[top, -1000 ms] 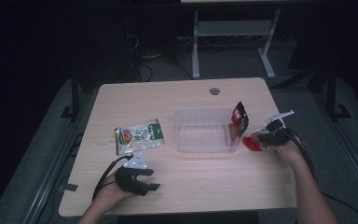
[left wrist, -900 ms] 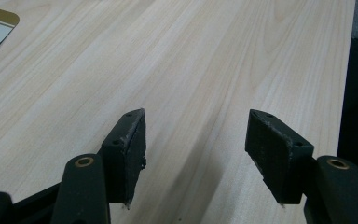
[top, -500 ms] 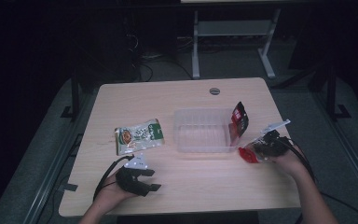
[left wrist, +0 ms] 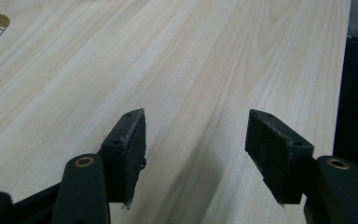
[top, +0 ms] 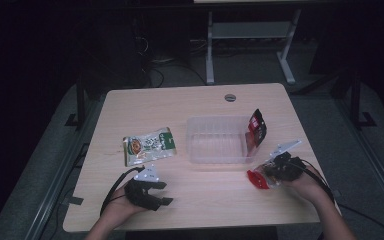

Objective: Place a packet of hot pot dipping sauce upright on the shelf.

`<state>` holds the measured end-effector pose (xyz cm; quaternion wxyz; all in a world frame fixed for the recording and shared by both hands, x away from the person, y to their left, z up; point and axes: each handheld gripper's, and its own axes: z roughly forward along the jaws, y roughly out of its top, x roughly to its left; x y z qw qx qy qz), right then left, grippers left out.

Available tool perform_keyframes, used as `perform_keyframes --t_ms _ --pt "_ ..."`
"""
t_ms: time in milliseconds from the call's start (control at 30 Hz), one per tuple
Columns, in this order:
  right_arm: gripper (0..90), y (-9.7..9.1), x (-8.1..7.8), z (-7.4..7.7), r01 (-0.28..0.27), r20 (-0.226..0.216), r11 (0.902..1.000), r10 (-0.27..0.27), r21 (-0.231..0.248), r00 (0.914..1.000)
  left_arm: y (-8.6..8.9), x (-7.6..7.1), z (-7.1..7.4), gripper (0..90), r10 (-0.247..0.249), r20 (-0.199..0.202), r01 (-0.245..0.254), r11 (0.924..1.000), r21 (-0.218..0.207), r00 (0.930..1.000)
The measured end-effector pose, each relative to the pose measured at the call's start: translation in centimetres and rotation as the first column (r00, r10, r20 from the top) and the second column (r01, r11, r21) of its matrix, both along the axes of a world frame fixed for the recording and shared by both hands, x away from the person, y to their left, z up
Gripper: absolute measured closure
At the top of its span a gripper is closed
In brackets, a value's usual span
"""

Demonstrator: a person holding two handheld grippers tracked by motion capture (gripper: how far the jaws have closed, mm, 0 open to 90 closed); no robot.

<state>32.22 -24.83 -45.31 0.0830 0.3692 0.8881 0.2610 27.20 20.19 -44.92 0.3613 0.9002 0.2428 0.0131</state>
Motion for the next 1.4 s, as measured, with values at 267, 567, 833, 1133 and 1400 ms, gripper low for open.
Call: perform_keyframes --t_ms 267,567,833,1133,1400 --pt "89.9 2.8 -1.7 0.1 -0.113 -0.007 0.9936 0.113 0.005 0.9936 0.0 0.0 0.0 37.8 -0.005 0.014 0.005 1.0 0.001 0.9999" --pt "89.9 2.8 -2.2 1.3 -0.121 0.03 0.9902 0.119 0.07 0.9924 0.1 -0.2 0.1 37.8 0.0 0.018 0.0 1.0 -0.002 0.9998" --pt "90.0 -3.9 -0.9 1.7 0.112 0.068 0.9896 -0.119 0.09 0.9906 -0.1 0.0 -0.1 37.8 -0.011 0.005 0.011 0.9999 0.011 0.9999" --pt "89.9 -5.0 0.0 0.1 0.143 -0.01 0.9874 -0.143 0.068 0.9897 -0.1 0.0 -0.2 37.8 -0.016 0.006 0.016 0.9997 0.017 0.9999" --pt "89.9 -5.0 -0.1 -0.2 0.128 -0.054 0.9869 -0.123 0.098 0.9909 -0.1 0.0 -0.2 37.8 -0.02 0.006 0.02 0.9996 0.022 0.9998"
